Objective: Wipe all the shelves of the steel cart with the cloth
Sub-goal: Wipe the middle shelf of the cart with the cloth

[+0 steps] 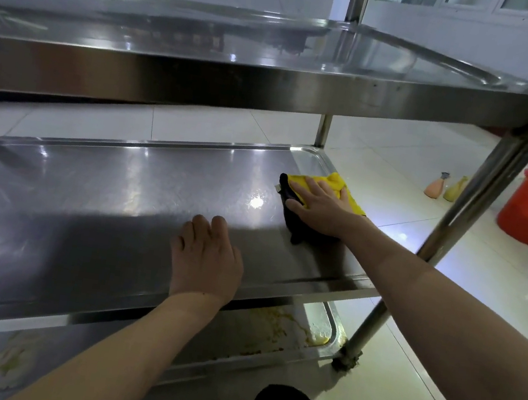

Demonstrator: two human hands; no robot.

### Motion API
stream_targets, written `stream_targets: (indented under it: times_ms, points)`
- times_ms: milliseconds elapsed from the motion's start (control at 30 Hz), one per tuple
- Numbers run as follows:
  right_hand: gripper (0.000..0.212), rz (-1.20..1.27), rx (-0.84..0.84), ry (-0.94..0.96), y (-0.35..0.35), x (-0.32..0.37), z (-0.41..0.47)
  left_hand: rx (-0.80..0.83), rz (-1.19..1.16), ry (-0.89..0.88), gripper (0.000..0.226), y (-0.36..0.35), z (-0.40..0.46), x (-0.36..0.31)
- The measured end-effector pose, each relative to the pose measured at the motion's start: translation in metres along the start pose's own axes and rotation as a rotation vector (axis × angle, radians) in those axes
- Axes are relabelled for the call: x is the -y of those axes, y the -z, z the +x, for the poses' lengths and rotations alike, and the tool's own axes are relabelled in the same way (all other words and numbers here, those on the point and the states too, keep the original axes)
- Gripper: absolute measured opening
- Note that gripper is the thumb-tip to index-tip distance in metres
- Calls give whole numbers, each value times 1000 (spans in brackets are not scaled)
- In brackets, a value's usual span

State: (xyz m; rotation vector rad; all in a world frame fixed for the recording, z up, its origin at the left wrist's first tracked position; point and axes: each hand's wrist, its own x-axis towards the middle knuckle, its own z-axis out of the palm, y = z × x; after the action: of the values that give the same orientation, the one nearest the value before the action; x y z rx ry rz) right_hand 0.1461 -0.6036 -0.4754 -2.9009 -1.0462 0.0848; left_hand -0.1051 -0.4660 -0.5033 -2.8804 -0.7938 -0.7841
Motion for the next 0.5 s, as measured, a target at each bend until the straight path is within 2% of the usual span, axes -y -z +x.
stream_targets:
  times_ms: [167,267,500]
  points:
    - [66,-2,-9,10,-3,-1,-56,81,-18,38,17,5,2,-3]
    - [74,33,1,4,-10,11,-90,65,-63,28,16,5,0,-2]
    - [76,12,34,-41,-15,69,-106,25,-99,50,18,2,1,-6]
